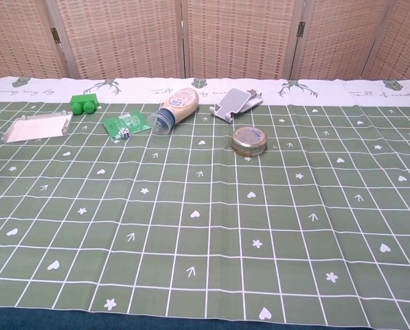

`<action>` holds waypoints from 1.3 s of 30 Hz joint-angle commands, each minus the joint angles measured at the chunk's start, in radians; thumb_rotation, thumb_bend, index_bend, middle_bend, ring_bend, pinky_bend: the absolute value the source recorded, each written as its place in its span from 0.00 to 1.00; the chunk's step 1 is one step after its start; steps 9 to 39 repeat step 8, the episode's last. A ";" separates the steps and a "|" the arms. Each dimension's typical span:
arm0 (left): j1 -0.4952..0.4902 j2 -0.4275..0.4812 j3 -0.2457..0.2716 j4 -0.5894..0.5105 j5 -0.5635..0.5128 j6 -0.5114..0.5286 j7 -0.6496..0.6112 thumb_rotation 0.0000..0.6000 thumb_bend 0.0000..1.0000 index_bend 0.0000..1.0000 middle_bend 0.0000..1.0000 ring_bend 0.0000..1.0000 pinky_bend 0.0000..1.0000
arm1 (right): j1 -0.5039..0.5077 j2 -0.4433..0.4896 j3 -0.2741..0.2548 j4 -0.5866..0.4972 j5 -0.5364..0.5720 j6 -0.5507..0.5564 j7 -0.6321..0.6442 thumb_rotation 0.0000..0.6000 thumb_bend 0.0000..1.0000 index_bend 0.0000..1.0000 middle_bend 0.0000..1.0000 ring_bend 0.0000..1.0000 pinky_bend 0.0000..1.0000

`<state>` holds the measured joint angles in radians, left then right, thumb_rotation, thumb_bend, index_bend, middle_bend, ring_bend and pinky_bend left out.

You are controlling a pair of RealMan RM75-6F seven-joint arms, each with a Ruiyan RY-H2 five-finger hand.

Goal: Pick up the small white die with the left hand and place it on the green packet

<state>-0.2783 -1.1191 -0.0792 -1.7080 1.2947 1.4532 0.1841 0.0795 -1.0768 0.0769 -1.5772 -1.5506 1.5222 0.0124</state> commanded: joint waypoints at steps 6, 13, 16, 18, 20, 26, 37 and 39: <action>0.055 -0.016 0.028 0.015 0.022 0.050 0.058 1.00 0.35 0.19 0.46 0.36 0.41 | 0.010 0.010 -0.021 -0.036 -0.031 -0.020 0.047 1.00 0.23 0.21 0.30 0.23 0.26; 0.064 -0.019 0.031 0.015 0.030 0.054 0.058 1.00 0.35 0.20 0.46 0.36 0.41 | 0.011 0.009 -0.023 -0.043 -0.036 -0.020 0.040 1.00 0.23 0.21 0.30 0.23 0.26; 0.064 -0.019 0.031 0.015 0.030 0.054 0.058 1.00 0.35 0.20 0.46 0.36 0.41 | 0.011 0.009 -0.023 -0.043 -0.036 -0.020 0.040 1.00 0.23 0.21 0.30 0.23 0.26; 0.064 -0.019 0.031 0.015 0.030 0.054 0.058 1.00 0.35 0.20 0.46 0.36 0.41 | 0.011 0.009 -0.023 -0.043 -0.036 -0.020 0.040 1.00 0.23 0.21 0.30 0.23 0.26; 0.064 -0.019 0.031 0.015 0.030 0.054 0.058 1.00 0.35 0.20 0.46 0.36 0.41 | 0.011 0.009 -0.023 -0.043 -0.036 -0.020 0.040 1.00 0.23 0.21 0.30 0.23 0.26; 0.064 -0.019 0.031 0.015 0.030 0.054 0.058 1.00 0.35 0.20 0.46 0.36 0.41 | 0.011 0.009 -0.023 -0.043 -0.036 -0.020 0.040 1.00 0.23 0.21 0.30 0.23 0.26; 0.064 -0.019 0.031 0.015 0.030 0.054 0.058 1.00 0.35 0.20 0.46 0.36 0.41 | 0.011 0.009 -0.023 -0.043 -0.036 -0.020 0.040 1.00 0.23 0.21 0.30 0.23 0.26; 0.064 -0.019 0.031 0.015 0.030 0.054 0.058 1.00 0.35 0.20 0.46 0.36 0.41 | 0.011 0.009 -0.023 -0.043 -0.036 -0.020 0.040 1.00 0.23 0.21 0.30 0.23 0.26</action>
